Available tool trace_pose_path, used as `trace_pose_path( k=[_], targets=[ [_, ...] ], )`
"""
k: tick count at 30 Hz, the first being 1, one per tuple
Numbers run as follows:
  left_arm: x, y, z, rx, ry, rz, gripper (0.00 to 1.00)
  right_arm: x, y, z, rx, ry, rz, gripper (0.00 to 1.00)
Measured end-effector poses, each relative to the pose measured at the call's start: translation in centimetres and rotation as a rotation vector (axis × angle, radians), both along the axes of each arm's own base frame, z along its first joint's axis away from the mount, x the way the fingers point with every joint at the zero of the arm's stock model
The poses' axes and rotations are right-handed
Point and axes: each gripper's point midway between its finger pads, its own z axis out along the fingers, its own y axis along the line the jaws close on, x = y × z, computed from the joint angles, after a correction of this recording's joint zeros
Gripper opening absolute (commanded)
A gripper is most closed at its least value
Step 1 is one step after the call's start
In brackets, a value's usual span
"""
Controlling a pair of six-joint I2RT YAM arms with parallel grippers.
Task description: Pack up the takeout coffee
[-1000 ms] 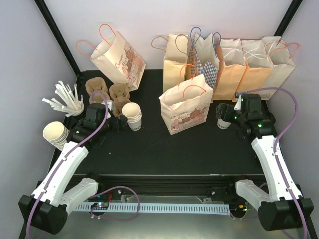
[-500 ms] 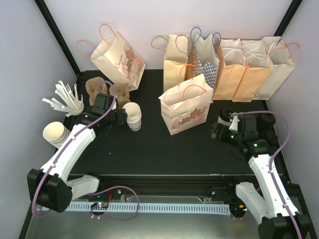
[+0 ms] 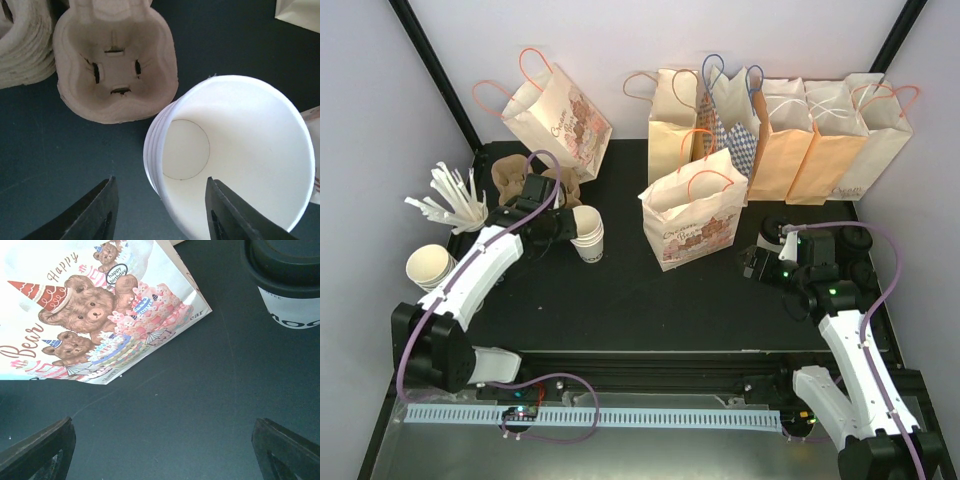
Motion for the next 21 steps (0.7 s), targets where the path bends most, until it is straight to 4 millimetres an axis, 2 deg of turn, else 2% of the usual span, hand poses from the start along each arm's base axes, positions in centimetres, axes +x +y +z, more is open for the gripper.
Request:
trace_pose_path(
  k=[5, 10, 13, 15, 16, 17, 19, 21],
  targets=[
    [0.1, 0.2, -0.7, 0.003, 0.037, 0.029, 0.31, 0.0, 0.0, -0.1, 0.000, -0.002, 0.004, 0.99],
    [0.4, 0.3, -0.1, 0.005, 0.025, 0.050, 0.17, -0.1, 0.2, -0.4, 0.002, 0.000, 0.014, 0.99],
    [0.5, 0.4, 0.2, 0.003, 0.019, 0.055, 0.05, -0.1, 0.2, -0.4, 0.002, -0.002, 0.018, 0.99],
    [0.5, 0.4, 0.5, 0.000, 0.013, 0.058, 0.02, 0.0, 0.2, -0.3, 0.002, -0.005, 0.019, 0.99],
    [0.4, 0.4, 0.6, -0.001, 0.010, 0.059, 0.03, 0.0, 0.3, -0.3, 0.002, -0.005, 0.020, 0.99],
    [0.4, 0.5, 0.8, -0.002, 0.005, 0.060, 0.08, 0.1, 0.3, -0.3, 0.002, -0.005, 0.021, 0.99],
    [0.4, 0.5, 1.2, -0.004, -0.006, 0.059, 0.35, 0.1, 0.3, -0.4, 0.003, -0.002, 0.022, 0.99],
    [0.6, 0.5, 1.6, -0.005, -0.016, 0.060, 0.43, 0.1, 0.3, -0.4, 0.003, -0.002, 0.022, 0.99]
  ],
)
